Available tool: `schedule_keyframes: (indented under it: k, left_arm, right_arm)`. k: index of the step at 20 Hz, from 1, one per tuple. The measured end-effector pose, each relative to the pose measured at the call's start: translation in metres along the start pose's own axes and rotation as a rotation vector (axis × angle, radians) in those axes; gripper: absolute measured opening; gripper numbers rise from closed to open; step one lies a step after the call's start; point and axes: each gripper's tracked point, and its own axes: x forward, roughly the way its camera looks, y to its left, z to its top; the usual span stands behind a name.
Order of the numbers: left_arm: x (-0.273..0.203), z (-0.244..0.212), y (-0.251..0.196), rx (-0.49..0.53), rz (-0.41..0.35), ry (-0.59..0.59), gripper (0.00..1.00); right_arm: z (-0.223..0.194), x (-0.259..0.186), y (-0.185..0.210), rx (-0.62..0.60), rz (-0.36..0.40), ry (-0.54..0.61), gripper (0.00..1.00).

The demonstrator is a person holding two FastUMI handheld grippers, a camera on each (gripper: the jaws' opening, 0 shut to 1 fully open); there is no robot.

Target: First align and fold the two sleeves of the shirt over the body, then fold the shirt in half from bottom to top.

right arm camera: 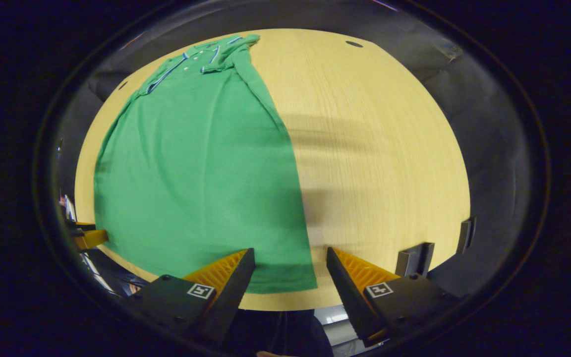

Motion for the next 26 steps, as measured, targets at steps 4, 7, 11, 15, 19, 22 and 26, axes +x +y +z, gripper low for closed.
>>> schedule_keyframes:
  k: [4, 7, 11, 15, 19, 22, 26]
  left_arm:
    - [0.000, 0.001, 0.001, -0.022, 0.001, 0.028, 0.95]
    - [0.000, 0.000, 0.002, -0.025, 0.004, 0.040, 0.96]
    - [0.001, 0.000, -0.001, -0.032, 0.008, 0.082, 0.97]
    - [0.000, 0.001, 0.000, -0.013, 0.005, 0.076, 0.97]
    - [0.001, 0.003, 0.000, -0.031, 0.003, 0.078, 0.77]
    - [0.000, 0.004, -0.005, -0.017, 0.000, 0.080, 0.64]
    - [0.000, 0.005, -0.016, 0.005, -0.012, 0.081, 0.35]
  right_arm:
    - [0.001, 0.001, 0.001, -0.028, 0.027, 0.080, 0.94]
    - [0.002, 0.002, 0.001, -0.034, 0.023, 0.112, 0.95]
    - [0.001, 0.001, 0.002, -0.029, 0.018, 0.147, 0.95]
    - [0.004, 0.002, 0.006, -0.047, 0.021, 0.169, 0.87]
    - [0.005, 0.002, 0.007, -0.074, 0.021, 0.171, 0.58]
    - [0.007, 0.002, 0.009, -0.087, 0.022, 0.167, 0.47]
    - [0.008, -0.001, 0.010, -0.039, 0.024, 0.156, 0.03]
